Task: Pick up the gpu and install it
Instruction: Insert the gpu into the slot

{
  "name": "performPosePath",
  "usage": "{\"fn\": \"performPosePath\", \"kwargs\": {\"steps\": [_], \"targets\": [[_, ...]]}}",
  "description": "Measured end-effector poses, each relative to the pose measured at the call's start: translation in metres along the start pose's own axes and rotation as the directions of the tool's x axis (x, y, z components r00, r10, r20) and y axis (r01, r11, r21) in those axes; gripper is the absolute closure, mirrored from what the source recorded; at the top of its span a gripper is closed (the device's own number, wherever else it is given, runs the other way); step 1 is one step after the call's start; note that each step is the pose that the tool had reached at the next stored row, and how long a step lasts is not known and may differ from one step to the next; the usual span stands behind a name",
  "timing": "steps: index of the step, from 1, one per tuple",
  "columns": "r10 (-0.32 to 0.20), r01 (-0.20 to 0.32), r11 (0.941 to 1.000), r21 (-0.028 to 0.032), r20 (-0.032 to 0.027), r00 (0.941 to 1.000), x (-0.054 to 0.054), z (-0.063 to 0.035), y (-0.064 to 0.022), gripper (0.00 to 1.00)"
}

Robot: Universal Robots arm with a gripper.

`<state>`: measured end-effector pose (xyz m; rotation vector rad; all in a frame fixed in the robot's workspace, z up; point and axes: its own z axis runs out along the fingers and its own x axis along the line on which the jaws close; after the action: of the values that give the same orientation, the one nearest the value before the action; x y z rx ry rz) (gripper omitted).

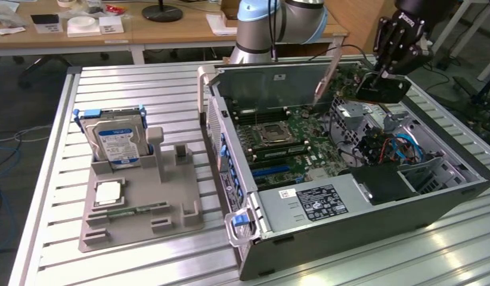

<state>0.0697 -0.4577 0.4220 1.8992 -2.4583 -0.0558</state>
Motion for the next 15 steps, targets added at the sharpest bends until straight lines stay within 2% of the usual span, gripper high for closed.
{"fn": "performPosePath", "kwargs": {"steps": [4,8,12,15], "targets": [[-0.073,0.073,0.9973,0.0002,-0.0037,0.9973,0.0,0.0001,0.0,0.73],[-0.142,0.142,0.9899,0.0003,-0.0071,0.9898,0.0,0.0003,-0.0001,0.73],[-0.211,0.211,0.9775,0.0,-0.0106,0.9774,0.0,0.0004,0.0,0.73],[-0.262,0.262,0.9652,-0.0003,-0.0132,0.9651,0.0,0.0005,-0.0001,0.73]]}}
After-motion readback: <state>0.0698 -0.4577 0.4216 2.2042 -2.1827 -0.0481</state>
